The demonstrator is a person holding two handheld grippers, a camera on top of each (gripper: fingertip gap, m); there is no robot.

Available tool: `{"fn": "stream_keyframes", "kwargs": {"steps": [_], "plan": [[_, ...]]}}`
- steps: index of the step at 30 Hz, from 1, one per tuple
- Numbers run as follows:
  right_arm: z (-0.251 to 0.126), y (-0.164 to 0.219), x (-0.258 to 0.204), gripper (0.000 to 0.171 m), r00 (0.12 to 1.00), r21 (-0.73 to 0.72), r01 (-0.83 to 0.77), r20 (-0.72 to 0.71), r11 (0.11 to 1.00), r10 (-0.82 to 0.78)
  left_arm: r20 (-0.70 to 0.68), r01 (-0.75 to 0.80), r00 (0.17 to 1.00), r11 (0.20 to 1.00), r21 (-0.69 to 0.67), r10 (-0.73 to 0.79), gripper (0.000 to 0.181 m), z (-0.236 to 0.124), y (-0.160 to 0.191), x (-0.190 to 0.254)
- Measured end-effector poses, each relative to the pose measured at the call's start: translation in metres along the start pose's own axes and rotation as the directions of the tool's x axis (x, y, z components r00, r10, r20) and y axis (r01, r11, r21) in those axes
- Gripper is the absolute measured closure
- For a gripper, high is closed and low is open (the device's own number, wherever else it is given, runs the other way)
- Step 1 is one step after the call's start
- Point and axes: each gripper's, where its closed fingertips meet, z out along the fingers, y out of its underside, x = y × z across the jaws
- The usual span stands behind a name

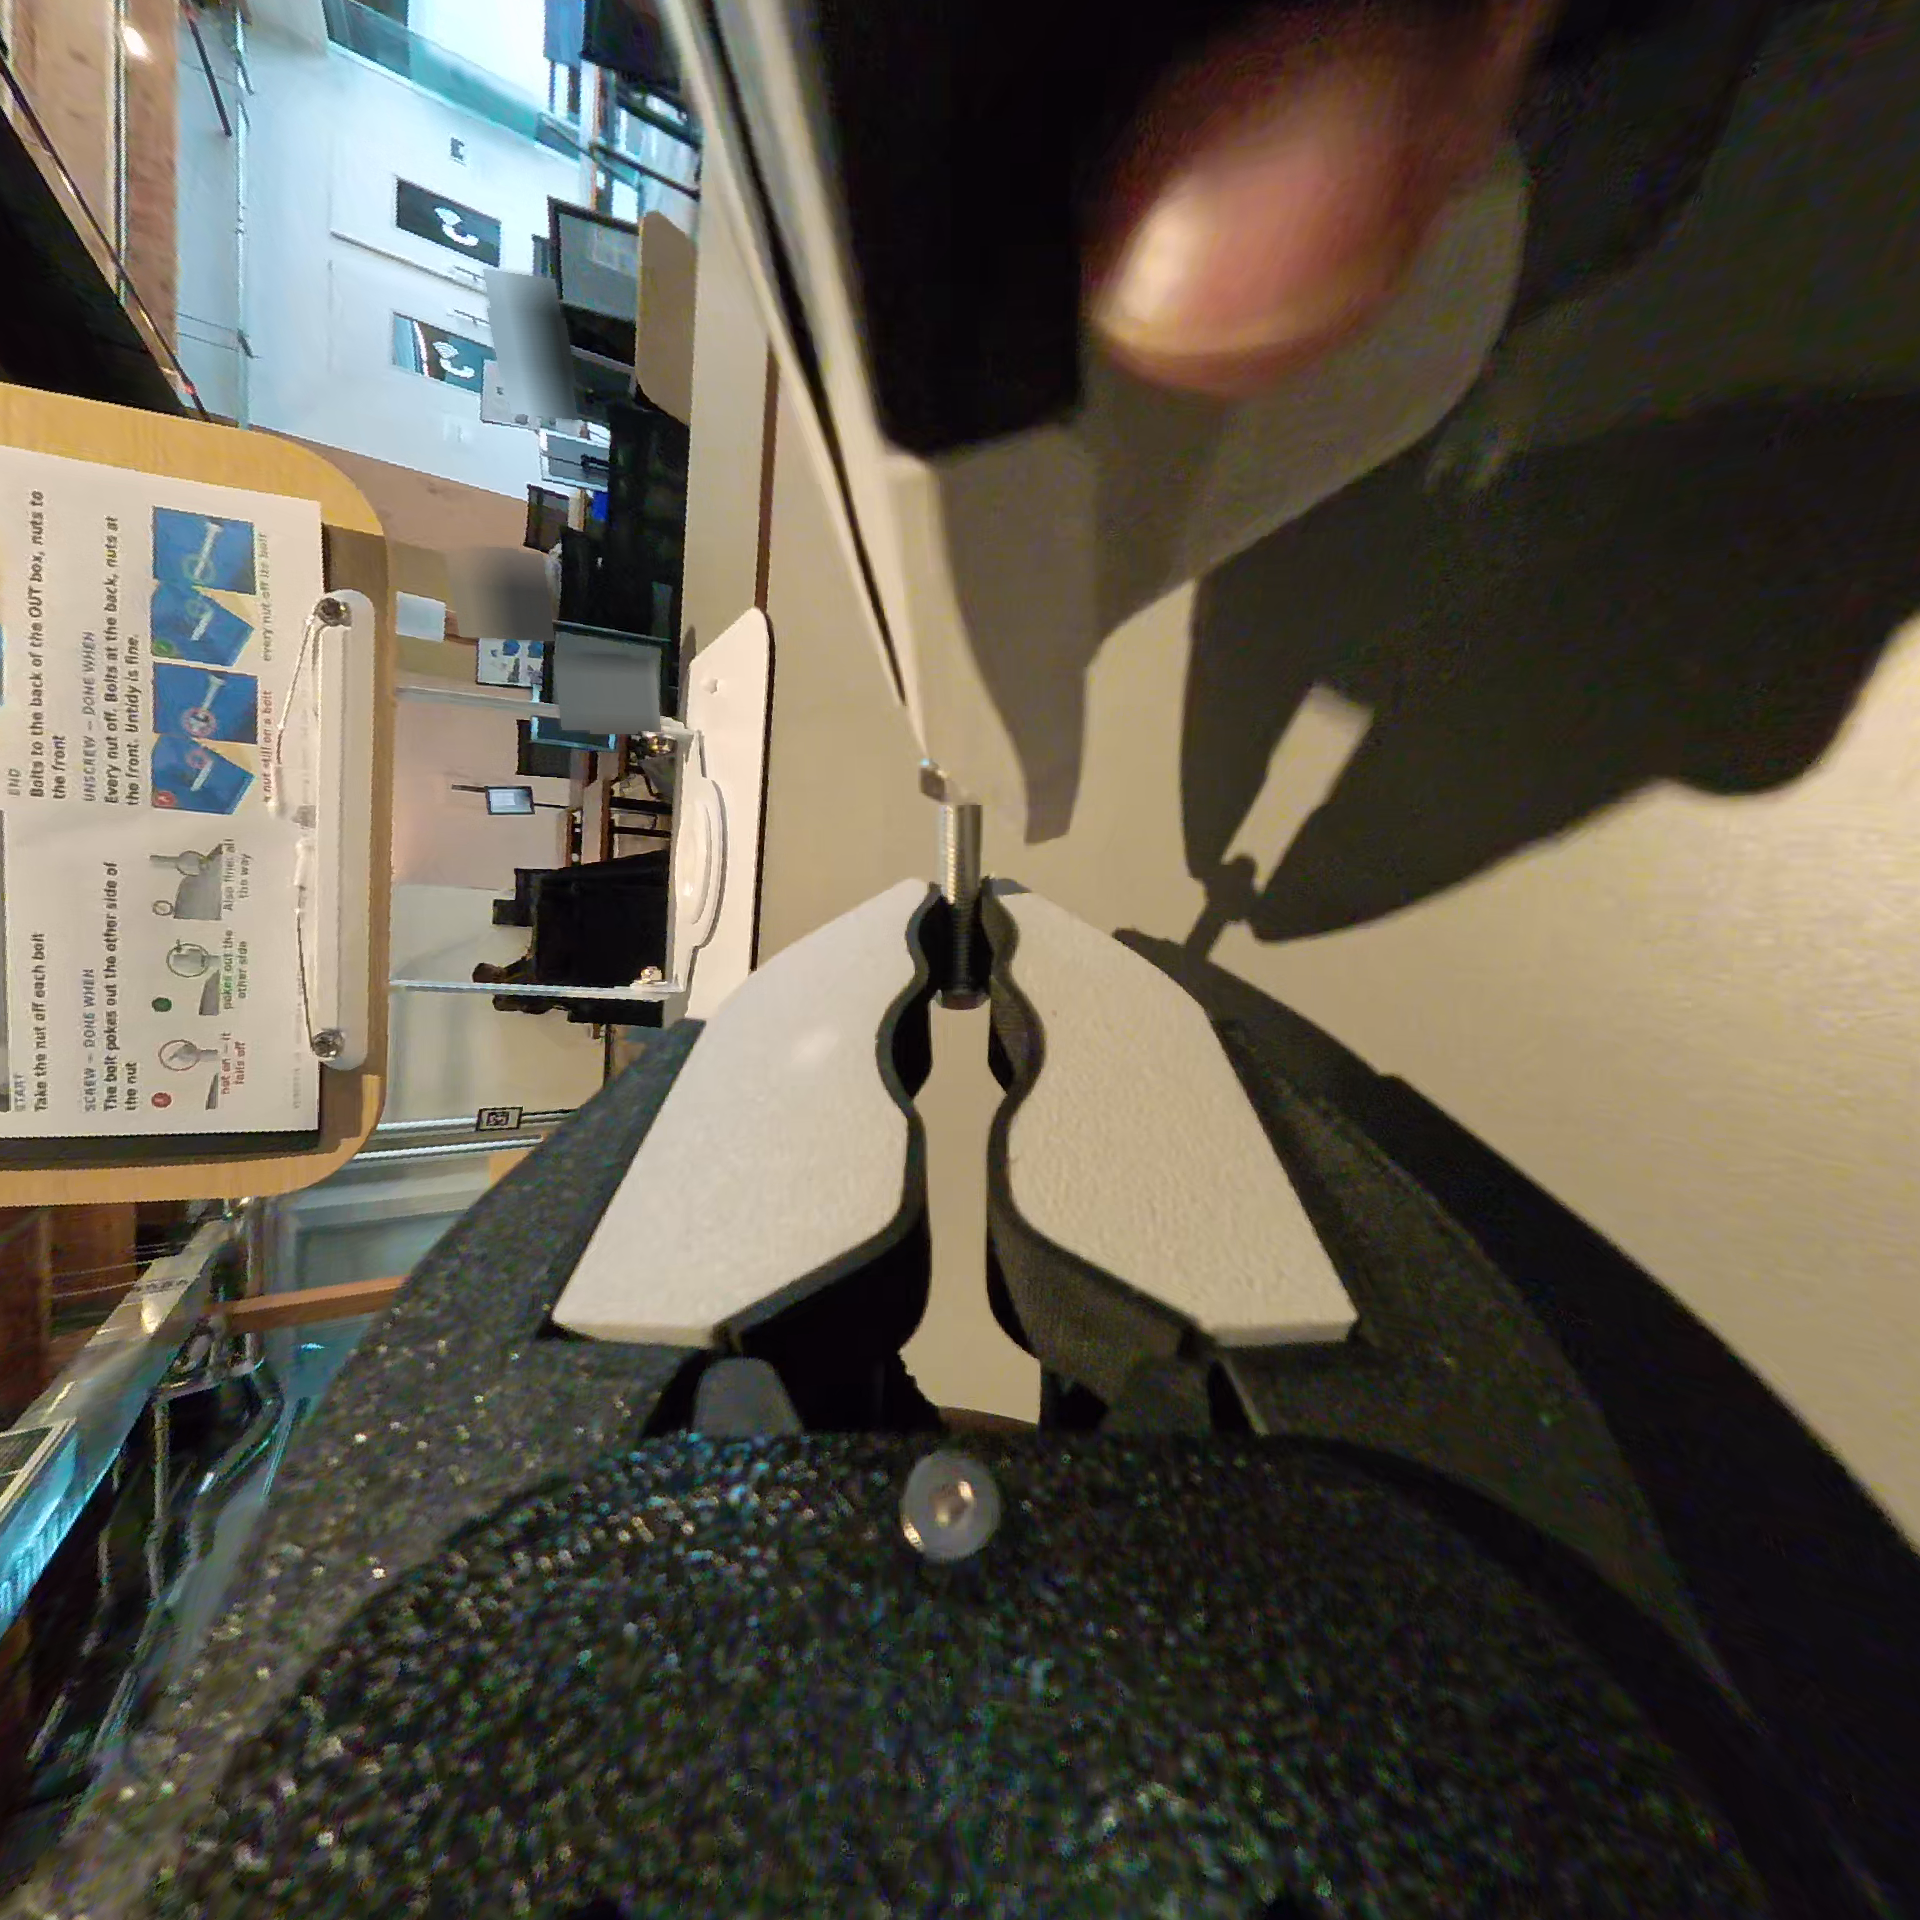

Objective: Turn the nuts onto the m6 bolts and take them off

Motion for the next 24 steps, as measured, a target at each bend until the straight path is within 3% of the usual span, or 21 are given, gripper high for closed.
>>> {"fn": "stream_keyframes", "kwargs": {"steps": [3, 5, 7, 10, 15, 21, 24], "plan": [[-0.003, -0.001, -0.004, 0.161, 0.925, 0.018, -0.313, 0.234, 0.95, 0.3, -0.003, 0.009, 1.0, 1.0, 0.008, -0.009, 0.176, 0.0, -0.002, 0.001], [-0.007, -0.003, -0.004, 0.155, 0.908, 0.019, -0.323, 0.287, 0.946, 0.305, -0.005, 0.011, 1.0, 1.0, 0.011, -0.011, 0.176, 0.0, -0.003, 0.001], [-0.009, -0.003, 0.002, 0.147, 0.955, 0.043, -0.213, 0.221, 0.976, 0.199, -0.005, 0.017, 1.0, 1.0, 0.008, -0.017, 0.176, 0.0, -0.002, 0.001], [-0.01, -0.001, 0.011, 0.136, 0.995, 0.021, 0.095, 0.033, 0.995, -0.096, -0.002, 0.027, 1.0, 1.0, 0.006, -0.027, 0.176, -0.001, 0.0, -0.001], [-0.012, -0.007, 0.006, 0.134, 0.866, -0.018, 0.484, -0.133, 0.875, -0.482, -0.009, 0.029, 1.0, 1.0, 0.009, -0.029, 0.176, -0.001, 0.0, 0.001], [-0.007, -0.003, -0.001, 0.144, 0.777, -0.047, 0.611, -0.155, 0.79, -0.61, -0.03, 0.036, 0.999, 0.999, 0.026, -0.035, 0.176, -0.001, -0.004, 0.004], [-0.005, 0.001, 0.006, 0.161, 0.767, -0.102, 0.606, -0.189, 0.789, -0.614, -0.033, 0.038, 0.999, 0.999, 0.034, -0.037, 0.176, -0.001, -0.006, 0.005]]}}
